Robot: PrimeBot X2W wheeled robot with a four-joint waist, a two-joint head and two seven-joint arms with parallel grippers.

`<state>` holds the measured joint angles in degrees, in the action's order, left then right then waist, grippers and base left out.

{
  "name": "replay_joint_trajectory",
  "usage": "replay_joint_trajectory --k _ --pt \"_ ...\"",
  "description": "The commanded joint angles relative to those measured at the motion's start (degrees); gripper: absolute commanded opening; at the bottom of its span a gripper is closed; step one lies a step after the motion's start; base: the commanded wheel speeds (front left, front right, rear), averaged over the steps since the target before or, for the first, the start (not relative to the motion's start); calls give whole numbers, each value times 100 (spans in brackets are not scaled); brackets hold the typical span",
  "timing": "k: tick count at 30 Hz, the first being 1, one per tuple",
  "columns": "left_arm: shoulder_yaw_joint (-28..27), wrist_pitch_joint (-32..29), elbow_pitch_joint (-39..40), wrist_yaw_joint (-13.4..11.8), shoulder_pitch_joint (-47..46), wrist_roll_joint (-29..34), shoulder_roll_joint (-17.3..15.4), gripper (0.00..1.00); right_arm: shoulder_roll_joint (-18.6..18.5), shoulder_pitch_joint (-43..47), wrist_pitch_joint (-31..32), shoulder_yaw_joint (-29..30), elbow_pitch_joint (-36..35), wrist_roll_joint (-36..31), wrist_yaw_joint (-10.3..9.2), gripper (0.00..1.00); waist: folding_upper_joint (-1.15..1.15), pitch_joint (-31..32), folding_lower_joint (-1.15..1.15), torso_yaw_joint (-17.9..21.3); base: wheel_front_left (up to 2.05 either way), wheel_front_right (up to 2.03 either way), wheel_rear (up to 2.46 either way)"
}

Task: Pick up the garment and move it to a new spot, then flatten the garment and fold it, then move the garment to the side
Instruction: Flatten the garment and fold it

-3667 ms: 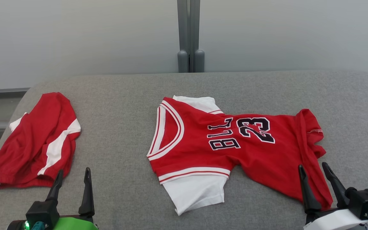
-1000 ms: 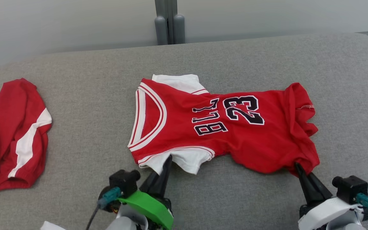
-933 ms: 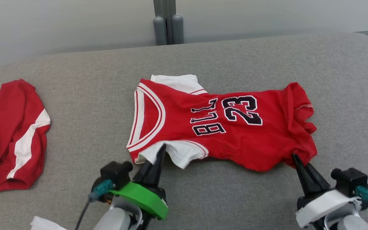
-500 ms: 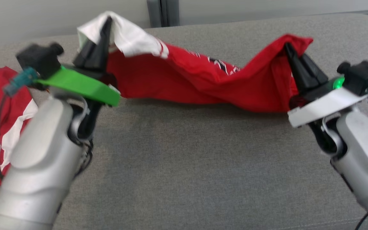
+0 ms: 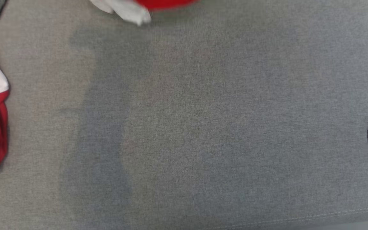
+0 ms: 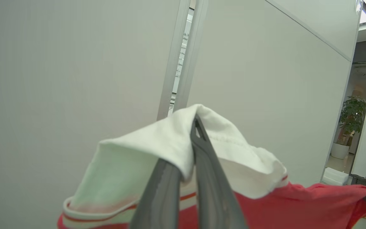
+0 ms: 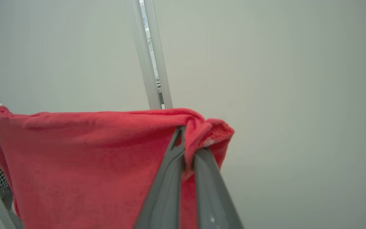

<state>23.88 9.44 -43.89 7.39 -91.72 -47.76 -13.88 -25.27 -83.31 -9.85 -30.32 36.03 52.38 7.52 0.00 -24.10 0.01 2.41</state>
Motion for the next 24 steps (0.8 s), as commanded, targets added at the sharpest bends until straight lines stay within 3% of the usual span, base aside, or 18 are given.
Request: replay_joint_trajectory --k 1,6,12,18,24 --pt "18 25 -152 12 -226 -45 8 0 5 -224 -24 -96 147 57 -7 0 0 -302 -1 57 0 0 0" --pt "176 150 -552 12 -967 -80 129 0 -34 -962 -140 -425 572 284 -6 0 0 -403 -1 110 0 0 0" --pt "465 219 -724 12 -988 -248 44 0 -219 -1002 -262 -989 591 647 -6 0 0 -601 -1 147 0 0 0" --pt "801 404 -553 12 -246 -511 -69 0 -505 -446 -464 -1522 340 950 -6 0 0 -648 -1 158 0 0 0" --pt "877 570 188 12 1348 -753 -276 0 -865 868 -539 -1810 -449 1094 -6 0 0 -260 -1 140 0 0 0"
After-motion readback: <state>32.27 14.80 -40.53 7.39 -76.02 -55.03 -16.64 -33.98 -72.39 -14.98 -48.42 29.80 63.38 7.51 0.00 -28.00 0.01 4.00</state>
